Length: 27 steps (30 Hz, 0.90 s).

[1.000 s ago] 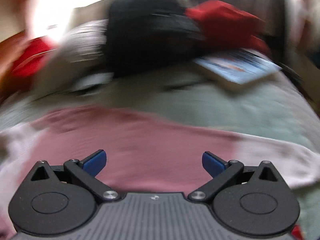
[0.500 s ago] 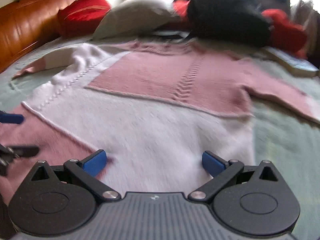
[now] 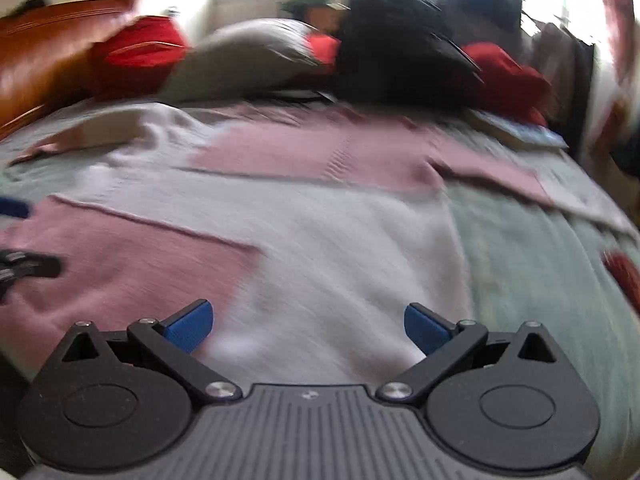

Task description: Fold clothes

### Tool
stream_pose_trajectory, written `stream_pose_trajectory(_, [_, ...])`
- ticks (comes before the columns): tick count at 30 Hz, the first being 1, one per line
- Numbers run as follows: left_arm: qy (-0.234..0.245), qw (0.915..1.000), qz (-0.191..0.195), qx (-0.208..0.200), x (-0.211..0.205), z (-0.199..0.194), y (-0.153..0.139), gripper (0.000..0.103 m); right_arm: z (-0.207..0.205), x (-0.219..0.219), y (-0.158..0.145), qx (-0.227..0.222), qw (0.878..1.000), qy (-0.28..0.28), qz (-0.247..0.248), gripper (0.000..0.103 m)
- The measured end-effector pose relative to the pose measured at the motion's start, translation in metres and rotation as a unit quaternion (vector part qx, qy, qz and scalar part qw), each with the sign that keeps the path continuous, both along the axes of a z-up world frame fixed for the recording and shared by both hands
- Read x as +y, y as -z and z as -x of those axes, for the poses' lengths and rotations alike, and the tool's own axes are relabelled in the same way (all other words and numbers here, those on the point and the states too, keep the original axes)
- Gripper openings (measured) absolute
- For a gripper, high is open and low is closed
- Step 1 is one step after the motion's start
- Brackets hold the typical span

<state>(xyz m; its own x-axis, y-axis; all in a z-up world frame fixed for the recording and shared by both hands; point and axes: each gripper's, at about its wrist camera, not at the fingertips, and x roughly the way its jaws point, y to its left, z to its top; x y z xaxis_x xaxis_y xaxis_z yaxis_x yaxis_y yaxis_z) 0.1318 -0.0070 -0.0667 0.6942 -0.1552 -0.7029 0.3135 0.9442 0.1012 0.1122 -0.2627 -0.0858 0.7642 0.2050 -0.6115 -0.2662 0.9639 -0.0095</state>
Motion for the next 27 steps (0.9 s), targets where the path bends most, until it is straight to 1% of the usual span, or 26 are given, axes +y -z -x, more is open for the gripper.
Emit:
stream_pose_trajectory(2, [-0.008,0.9995,0.011,0.029,0.002,-0.009,0.007,0.102,-0.006,0.015,-0.003,0.002,0.999,-0.028,-0.015,0.103])
stream_pose_trajectory(4, [-0.011,0.999,0.017,0.041,0.004,-0.011,0.011,0.102,-0.015,0.029,-0.001,0.009,0.999,-0.044,-0.024,0.103])
stream_pose_trajectory(5, [-0.009,0.999,0.017,0.041,0.006,-0.008,0.011,0.102,-0.019,0.036,0.002,0.015,0.998,-0.048,-0.023,0.103])
stream_pose_trajectory(7, [-0.006,0.9989,0.017,0.043,0.008,-0.003,0.011,0.102,-0.019,0.045,0.011,0.026,0.998,-0.049,-0.003,0.103])
stream_pose_trajectory(10, [0.001,0.9986,0.011,0.051,0.012,0.005,0.008,0.102,-0.002,0.049,0.021,0.01,0.998,-0.054,0.03,0.103])
stream_pose_trajectory(15, [0.013,0.998,0.002,0.061,0.018,0.016,0.002,0.102,0.006,0.04,0.021,0.026,0.998,-0.052,0.015,0.103])
stream_pose_trajectory(17, [0.02,0.9986,0.004,0.05,0.015,0.009,-0.009,0.102,0.005,0.042,0.021,0.026,0.998,-0.051,0.018,0.103])
stream_pose_trajectory(19, [0.021,0.9993,0.012,0.028,0.009,-0.003,-0.019,0.102,0.005,0.043,0.022,0.026,0.998,-0.05,0.021,0.103])
stream_pose_trajectory(22, [0.02,0.9996,0.019,0.01,-0.007,-0.029,-0.024,0.102,0.004,0.044,0.021,0.029,0.998,-0.049,0.019,0.103])
stream_pose_trajectory(25, [0.02,0.9994,0.021,0.019,-0.022,-0.053,-0.014,0.102,0.004,0.044,0.02,0.031,0.998,-0.049,0.02,0.103])
stream_pose_trajectory(27, [0.019,0.9989,0.014,0.041,-0.03,-0.063,-0.001,0.102,0.004,0.043,0.02,0.031,0.998,-0.049,0.02,0.103])
